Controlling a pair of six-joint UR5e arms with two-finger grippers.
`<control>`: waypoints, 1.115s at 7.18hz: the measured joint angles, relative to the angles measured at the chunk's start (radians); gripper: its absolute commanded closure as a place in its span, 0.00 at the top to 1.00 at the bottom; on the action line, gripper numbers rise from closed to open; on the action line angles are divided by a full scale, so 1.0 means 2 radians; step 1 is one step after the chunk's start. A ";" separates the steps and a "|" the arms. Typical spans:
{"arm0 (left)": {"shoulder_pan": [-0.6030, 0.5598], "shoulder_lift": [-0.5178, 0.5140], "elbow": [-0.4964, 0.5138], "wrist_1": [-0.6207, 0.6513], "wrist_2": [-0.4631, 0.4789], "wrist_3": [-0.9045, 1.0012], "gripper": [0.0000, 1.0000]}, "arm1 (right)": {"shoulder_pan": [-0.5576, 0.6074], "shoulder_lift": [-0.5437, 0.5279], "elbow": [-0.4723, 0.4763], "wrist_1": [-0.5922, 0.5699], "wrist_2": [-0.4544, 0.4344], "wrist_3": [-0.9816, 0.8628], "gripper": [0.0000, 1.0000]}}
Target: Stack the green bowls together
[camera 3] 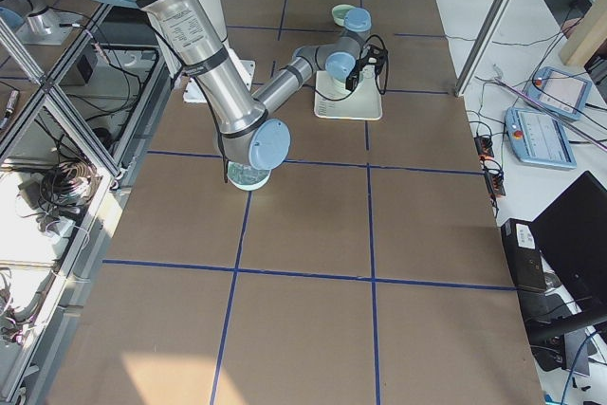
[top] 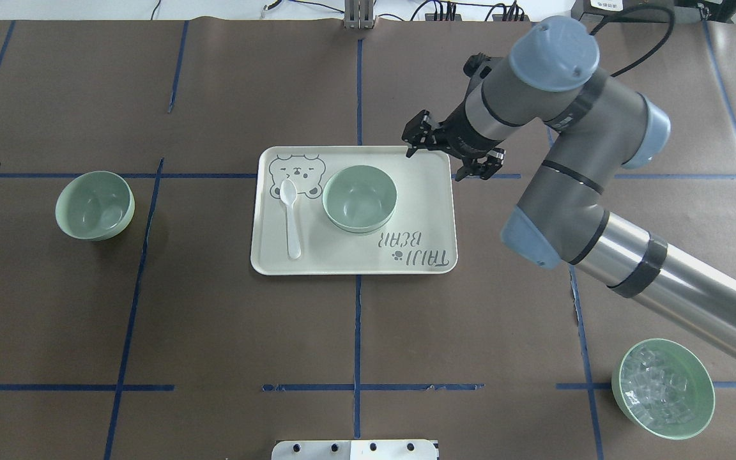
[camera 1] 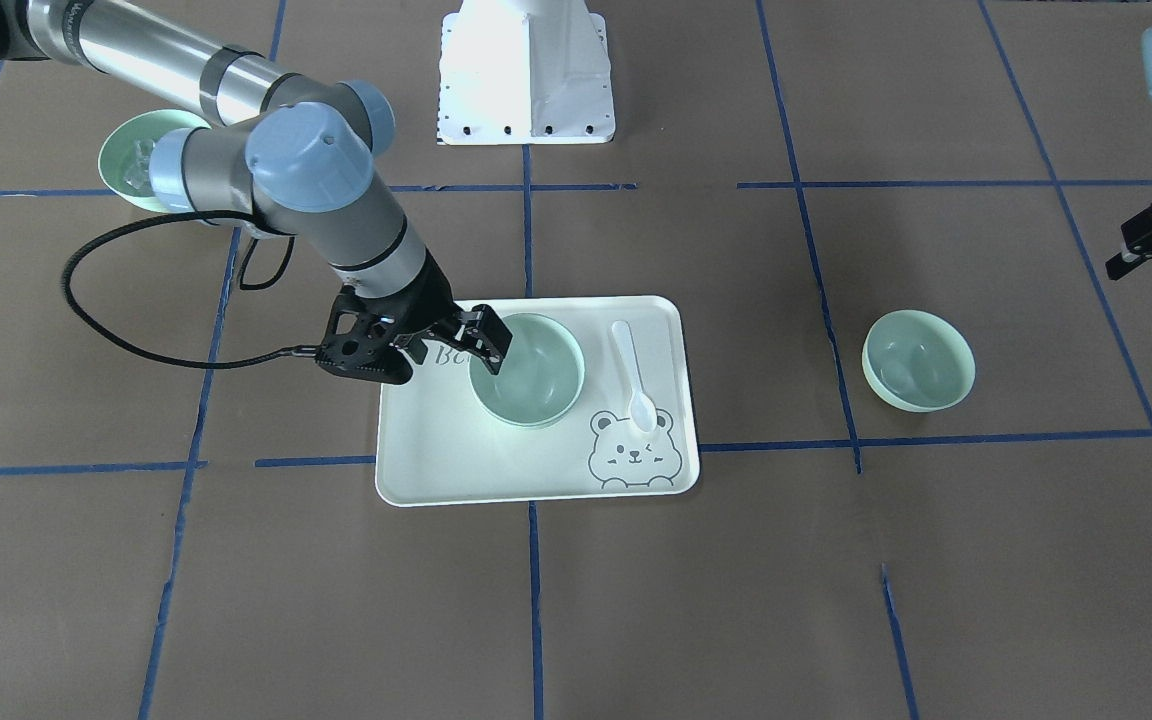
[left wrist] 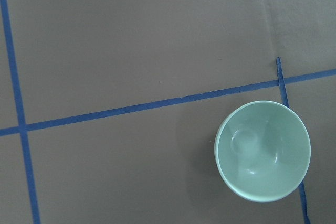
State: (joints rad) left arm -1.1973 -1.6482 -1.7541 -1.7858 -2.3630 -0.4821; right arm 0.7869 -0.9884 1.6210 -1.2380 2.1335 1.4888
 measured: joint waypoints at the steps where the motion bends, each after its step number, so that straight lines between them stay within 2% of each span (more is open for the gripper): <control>1: 0.042 -0.001 0.027 -0.057 0.031 -0.064 0.96 | 0.017 -0.029 0.020 0.001 0.012 -0.017 1.00; 3: 0.082 -0.003 0.077 -0.122 0.053 -0.109 0.86 | 0.027 -0.051 0.031 0.003 0.019 -0.040 1.00; 4: 0.089 -0.007 0.089 -0.130 0.054 -0.113 0.66 | 0.028 -0.053 0.031 0.004 0.020 -0.042 1.00; 6: 0.100 -0.013 0.097 -0.134 0.055 -0.116 0.43 | 0.028 -0.055 0.031 0.004 0.020 -0.043 1.00; 7: 0.104 -0.017 0.101 -0.134 0.055 -0.116 0.08 | 0.028 -0.056 0.031 0.004 0.020 -0.043 1.00; 8: 0.106 -0.022 0.106 -0.134 0.054 -0.117 0.00 | 0.028 -0.057 0.031 0.004 0.020 -0.043 1.00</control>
State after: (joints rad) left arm -0.9844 -1.6922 -1.5431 -2.0539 -2.2541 -0.7153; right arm 0.8437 -1.1028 1.6828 -1.2299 2.1732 1.4021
